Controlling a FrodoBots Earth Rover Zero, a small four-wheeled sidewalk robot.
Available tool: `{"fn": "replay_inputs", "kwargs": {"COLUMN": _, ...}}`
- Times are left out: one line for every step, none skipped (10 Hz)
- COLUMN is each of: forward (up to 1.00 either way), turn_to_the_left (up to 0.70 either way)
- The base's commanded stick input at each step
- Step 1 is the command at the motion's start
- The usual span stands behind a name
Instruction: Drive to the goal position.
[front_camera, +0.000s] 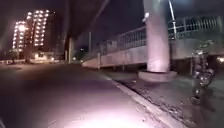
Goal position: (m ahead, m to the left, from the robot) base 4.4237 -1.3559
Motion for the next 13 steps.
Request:
{"fn": "replay_inputs", "kwargs": {"forward": 0.7, "turn_to_the_left": 0.0}}
{"fn": "replay_inputs", "kwargs": {"forward": 0.7, "turn_to_the_left": 0.0}}
{"fn": "replay_inputs", "kwargs": {"forward": 0.7, "turn_to_the_left": 0.0}}
{"fn": "replay_inputs", "kwargs": {"forward": 0.7, "turn_to_the_left": 0.01}}
{"fn": "replay_inputs", "kwargs": {"forward": 0.7, "turn_to_the_left": 0.12}}
{"fn": "replay_inputs", "kwargs": {"forward": 0.7, "turn_to_the_left": 0.14}}
{"fn": "replay_inputs", "kwargs": {"forward": 0.7, "turn_to_the_left": 0.14}}
{"fn": "replay_inputs", "kwargs": {"forward": 0.7, "turn_to_the_left": 0.14}}
{"fn": "replay_inputs", "kwargs": {"forward": 0.7, "turn_to_the_left": 0.14}}
{"fn": "replay_inputs", "kwargs": {"forward": 0.7, "turn_to_the_left": 0.14}}
{"fn": "replay_inputs", "kwargs": {"forward": 0.7, "turn_to_the_left": 0.14}}
{"fn": "replay_inputs", "kwargs": {"forward": 0.7, "turn_to_the_left": 0.14}}
{"fn": "replay_inputs", "kwargs": {"forward": 0.7, "turn_to_the_left": 0.13}}
